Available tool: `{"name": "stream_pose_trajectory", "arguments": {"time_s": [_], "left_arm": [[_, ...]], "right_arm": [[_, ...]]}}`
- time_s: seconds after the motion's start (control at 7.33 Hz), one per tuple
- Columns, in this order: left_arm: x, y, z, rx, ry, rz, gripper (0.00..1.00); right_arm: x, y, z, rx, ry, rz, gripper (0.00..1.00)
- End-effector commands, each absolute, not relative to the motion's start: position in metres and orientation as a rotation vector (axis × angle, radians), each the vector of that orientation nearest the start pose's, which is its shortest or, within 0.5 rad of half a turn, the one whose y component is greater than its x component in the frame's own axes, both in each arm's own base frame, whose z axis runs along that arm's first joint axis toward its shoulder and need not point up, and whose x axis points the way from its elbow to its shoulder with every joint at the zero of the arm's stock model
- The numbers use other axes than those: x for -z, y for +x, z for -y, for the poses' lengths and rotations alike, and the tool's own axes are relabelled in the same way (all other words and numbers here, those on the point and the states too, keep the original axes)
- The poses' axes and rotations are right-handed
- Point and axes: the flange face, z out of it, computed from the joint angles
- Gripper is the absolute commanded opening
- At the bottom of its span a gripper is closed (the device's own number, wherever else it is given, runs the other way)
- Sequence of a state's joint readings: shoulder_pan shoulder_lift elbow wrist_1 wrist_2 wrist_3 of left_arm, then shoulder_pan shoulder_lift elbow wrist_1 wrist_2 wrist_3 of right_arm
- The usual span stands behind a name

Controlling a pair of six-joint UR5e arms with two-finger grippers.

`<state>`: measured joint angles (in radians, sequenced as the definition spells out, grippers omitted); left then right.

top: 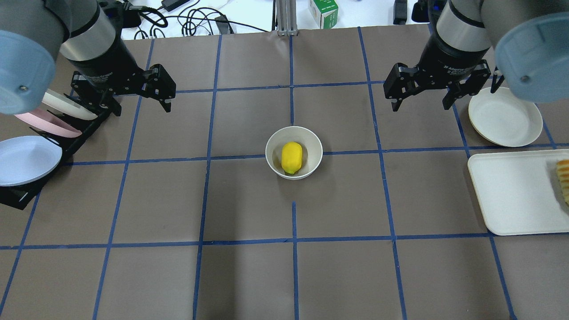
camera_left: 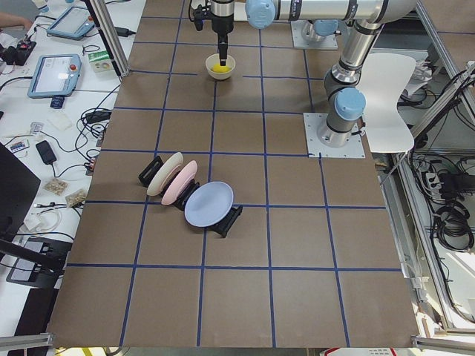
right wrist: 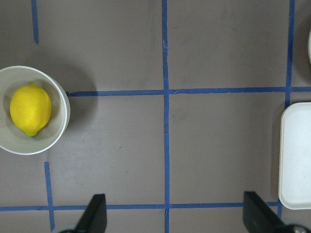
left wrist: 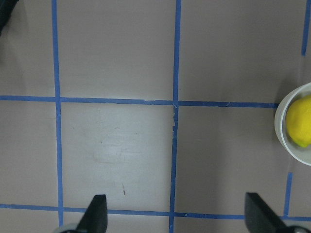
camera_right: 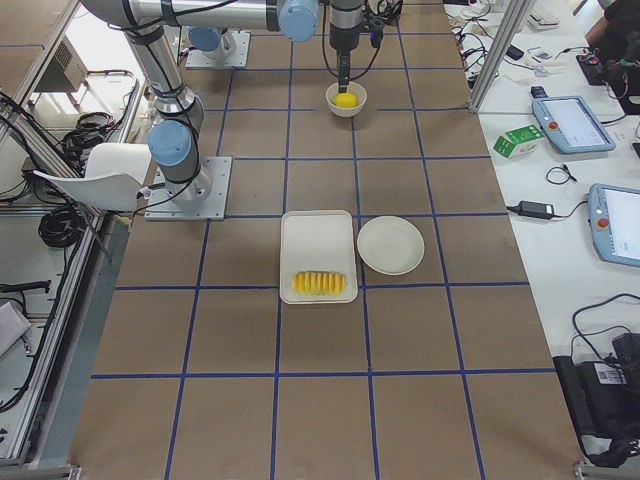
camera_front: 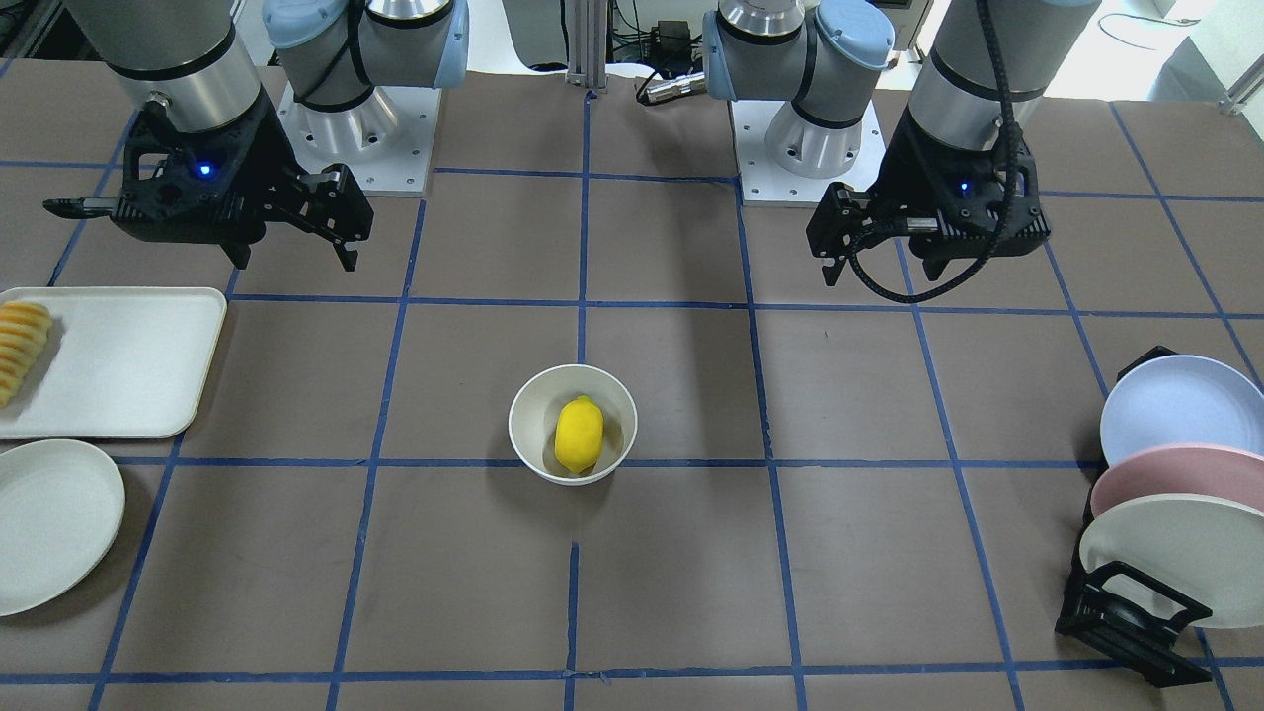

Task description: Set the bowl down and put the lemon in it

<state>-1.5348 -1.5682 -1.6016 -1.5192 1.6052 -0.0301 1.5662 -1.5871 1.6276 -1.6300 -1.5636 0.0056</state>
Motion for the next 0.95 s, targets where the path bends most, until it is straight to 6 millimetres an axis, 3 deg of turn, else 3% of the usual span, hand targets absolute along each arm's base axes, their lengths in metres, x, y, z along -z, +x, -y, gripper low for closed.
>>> {"name": "stream_pose_trajectory", "arguments": {"time_s": [0.0, 0.82], "left_arm": [[-0.473, -0.107, 0.495, 0.016, -0.112, -3.104, 1.00], [-0.462, -0.107, 0.491, -0.005, -0.114, -3.107, 1.00]], "right_arm": [[-0.474, 0.132, 0.487, 0.026, 0.014, -3.134, 1.00], [-0.473, 0.133, 0.486, 0.024, 0.012, -3.134, 1.00]]}}
